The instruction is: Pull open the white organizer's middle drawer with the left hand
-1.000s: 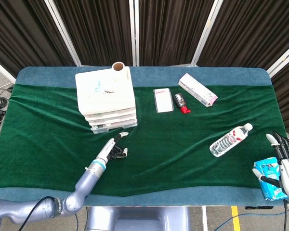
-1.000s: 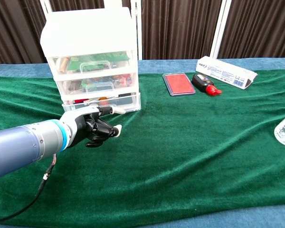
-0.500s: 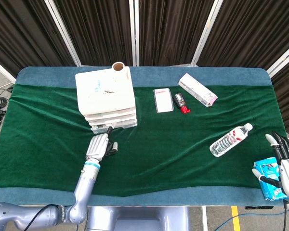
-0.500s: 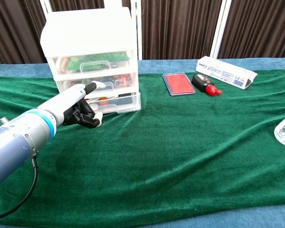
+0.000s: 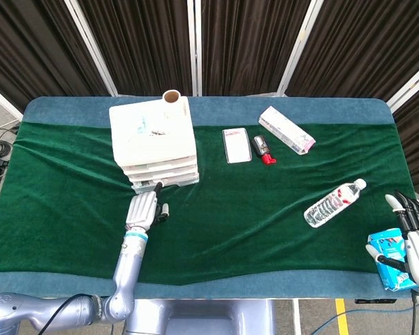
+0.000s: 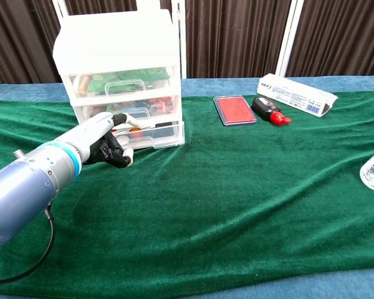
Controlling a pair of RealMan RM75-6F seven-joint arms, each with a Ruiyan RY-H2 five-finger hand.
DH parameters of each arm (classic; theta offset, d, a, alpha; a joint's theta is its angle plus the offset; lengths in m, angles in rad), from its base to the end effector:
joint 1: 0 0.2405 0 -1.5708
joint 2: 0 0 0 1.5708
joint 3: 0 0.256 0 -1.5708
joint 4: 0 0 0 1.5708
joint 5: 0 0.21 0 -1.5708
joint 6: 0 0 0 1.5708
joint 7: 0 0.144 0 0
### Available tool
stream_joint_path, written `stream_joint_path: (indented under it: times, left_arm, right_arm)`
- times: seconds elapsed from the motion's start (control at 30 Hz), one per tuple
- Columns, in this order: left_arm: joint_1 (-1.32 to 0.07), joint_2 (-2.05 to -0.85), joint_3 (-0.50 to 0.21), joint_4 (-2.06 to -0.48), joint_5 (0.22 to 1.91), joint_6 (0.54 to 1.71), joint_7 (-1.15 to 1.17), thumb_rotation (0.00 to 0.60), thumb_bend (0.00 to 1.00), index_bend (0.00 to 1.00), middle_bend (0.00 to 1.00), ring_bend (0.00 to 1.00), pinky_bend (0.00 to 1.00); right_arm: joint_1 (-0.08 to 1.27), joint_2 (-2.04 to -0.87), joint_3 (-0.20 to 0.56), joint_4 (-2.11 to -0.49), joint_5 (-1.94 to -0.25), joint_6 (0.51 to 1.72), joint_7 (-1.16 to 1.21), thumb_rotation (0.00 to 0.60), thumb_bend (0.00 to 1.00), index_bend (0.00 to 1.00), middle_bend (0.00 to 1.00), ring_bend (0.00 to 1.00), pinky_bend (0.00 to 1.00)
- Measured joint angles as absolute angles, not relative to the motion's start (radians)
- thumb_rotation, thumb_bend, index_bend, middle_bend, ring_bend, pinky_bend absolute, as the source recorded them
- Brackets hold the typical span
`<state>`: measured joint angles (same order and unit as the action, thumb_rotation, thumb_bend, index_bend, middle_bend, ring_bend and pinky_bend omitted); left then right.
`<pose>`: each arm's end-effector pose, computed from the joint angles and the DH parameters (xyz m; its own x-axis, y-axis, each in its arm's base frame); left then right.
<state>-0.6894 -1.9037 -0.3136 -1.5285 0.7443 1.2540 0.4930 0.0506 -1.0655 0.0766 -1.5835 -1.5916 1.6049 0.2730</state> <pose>-0.1098 0.3049 -0.0776 0.0314 0.3001 0.9534 0.9979 0.0446 -0.0469 -0.3043 -0.1748 0.1925 0.2093 0.1113 0.9715 -0.9703 -0.0999 0.2205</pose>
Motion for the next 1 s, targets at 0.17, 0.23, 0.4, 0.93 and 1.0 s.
stream_joint_path:
  times: [0.17,0.23,0.4,0.93,1.0]
  left_arm:
    - [-0.692,-1.909,-0.326,-1.518,0.728,1.245,0.496,0.600,0.61,0.14,0.94,0.90,0.93]
    - [-0.694,-1.911,-0.337,-1.510,0.710,1.238,0.499,0.600,0.61,0.14,0.94,0.90,0.93]
    - [-0.699,-1.919,-0.355,-1.493,0.694,1.224,0.496,0.600,0.61,0.14,0.94,0.90,0.93]
    - [-0.716,-1.927,-0.383,-1.479,0.631,1.194,0.514,0.600,0.61,0.14,0.94,0.90,0.93]
    - [-0.717,-1.927,-0.385,-1.479,0.624,1.192,0.515,0.600,0.61,0.15,0.94,0.90,0.93]
  right_arm:
    - [0.050,-1.064,0.077,-1.584,-1.591,1.606,0.275,0.600,0.04,0.07,0.00,0.00,0.00]
    - [0.050,-1.064,0.076,-1.583,-1.591,1.605,0.275,0.600,0.04,0.07,0.00,0.00,0.00]
    - [0.051,-1.064,0.077,-1.583,-1.589,1.603,0.277,0.600,0.04,0.07,0.00,0.00,0.00]
    - [0.050,-1.064,0.077,-1.581,-1.590,1.605,0.280,0.600,0.04,0.06,0.00,0.00,0.00]
    - [0.051,-1.064,0.077,-1.581,-1.590,1.604,0.281,0.600,0.04,0.06,0.00,0.00,0.00]
